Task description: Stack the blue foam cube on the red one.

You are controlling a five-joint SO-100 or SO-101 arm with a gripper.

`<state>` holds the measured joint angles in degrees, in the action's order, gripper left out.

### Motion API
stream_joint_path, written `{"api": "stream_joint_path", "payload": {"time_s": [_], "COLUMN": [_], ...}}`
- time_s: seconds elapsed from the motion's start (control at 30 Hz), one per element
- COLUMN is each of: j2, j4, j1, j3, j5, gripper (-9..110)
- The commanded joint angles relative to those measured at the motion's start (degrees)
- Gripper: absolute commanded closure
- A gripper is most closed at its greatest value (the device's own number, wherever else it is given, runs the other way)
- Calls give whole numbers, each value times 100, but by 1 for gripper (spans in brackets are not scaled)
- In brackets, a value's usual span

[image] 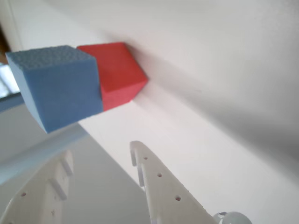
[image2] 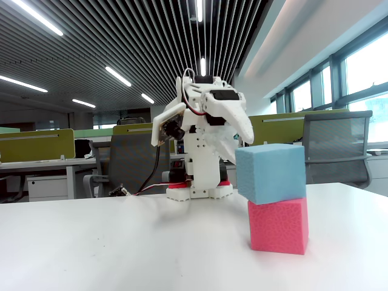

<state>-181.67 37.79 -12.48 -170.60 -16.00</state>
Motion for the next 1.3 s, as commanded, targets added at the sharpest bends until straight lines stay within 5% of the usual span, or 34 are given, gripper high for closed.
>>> {"api": "stream_joint_path", "payload": {"time_s": [0.0,1.27], "j2": [-62,-62], "j4": [-88,-70], "j1": [-35,360], "j3": [44,35], "j5": [-9,-9], "gripper": [87,79]}}
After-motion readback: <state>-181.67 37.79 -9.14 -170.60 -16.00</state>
